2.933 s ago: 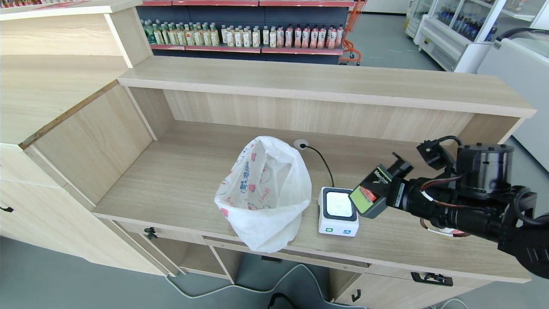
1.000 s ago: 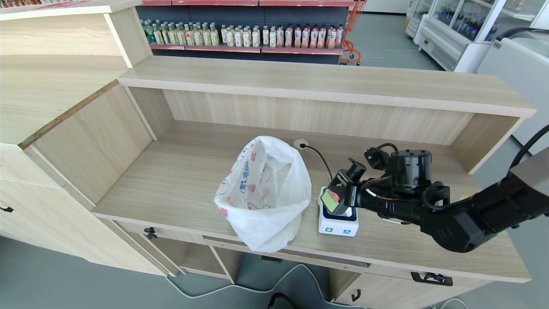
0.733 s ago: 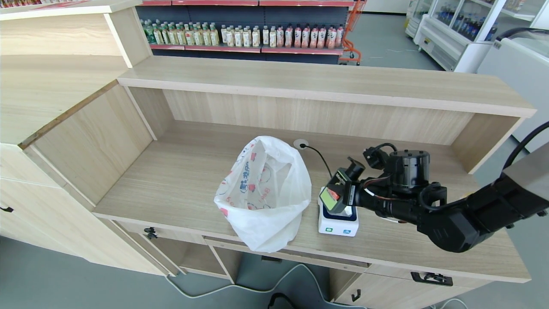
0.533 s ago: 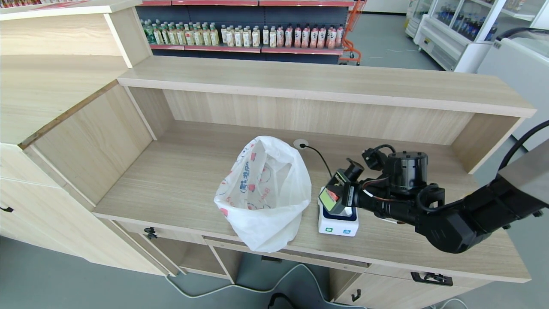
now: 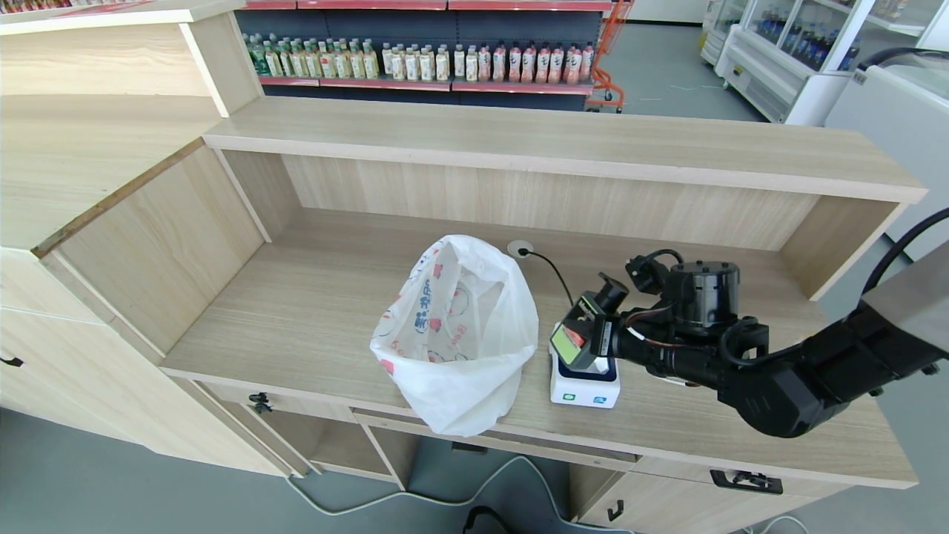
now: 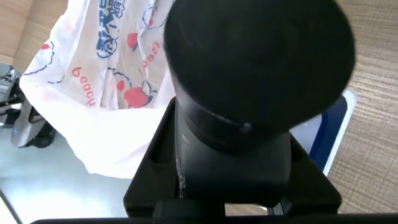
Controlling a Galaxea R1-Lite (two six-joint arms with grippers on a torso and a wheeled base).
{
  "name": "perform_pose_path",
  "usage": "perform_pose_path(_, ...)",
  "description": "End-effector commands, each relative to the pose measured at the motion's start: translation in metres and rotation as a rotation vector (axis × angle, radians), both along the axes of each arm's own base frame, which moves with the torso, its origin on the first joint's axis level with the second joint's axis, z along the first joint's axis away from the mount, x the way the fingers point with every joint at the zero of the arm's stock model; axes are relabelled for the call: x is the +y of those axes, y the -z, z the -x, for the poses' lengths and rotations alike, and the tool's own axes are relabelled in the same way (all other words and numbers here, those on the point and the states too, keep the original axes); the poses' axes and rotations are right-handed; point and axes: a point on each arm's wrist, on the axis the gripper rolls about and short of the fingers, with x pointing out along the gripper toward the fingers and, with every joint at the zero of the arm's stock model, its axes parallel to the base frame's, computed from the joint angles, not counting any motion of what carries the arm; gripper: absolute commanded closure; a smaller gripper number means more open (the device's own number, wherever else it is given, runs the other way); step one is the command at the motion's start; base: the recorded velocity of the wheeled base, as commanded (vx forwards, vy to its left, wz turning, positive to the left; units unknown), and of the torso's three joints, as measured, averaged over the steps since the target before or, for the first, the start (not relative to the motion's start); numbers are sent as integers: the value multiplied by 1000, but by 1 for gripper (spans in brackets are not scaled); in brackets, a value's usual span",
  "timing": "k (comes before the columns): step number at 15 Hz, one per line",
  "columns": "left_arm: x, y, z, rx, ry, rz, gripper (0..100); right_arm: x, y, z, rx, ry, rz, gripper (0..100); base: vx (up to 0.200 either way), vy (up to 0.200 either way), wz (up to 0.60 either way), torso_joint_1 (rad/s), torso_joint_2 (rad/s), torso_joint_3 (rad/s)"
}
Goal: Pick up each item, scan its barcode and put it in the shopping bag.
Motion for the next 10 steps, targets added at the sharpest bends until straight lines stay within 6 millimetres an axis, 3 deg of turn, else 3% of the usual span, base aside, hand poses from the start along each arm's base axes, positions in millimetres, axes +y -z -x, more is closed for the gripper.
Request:
perform_pose_path(1,0,0,0,2,0,1,0,-4,-11,2,-32,8,-8,100,0,0,0,0,0,0)
perform_pose_path(4,0,0,0,2,0,1,0,-12,-56,18,-283,-14,46,100,0,0,0,0,0,0)
perform_pose_path(6,0,0,0,2,0,2,0,-31,-88,39,-473,3,145,100,0,0,0,0,0,0)
perform_pose_path(8,0,0,0,2,0,1,0,-42,-96,50,-530,21,203,100,0,0,0,0,0,0)
perform_pose_path(10,0,0,0,2,0,2,0,-46,-97,56,-525,68,222,100,0,200,0,2,-2,2)
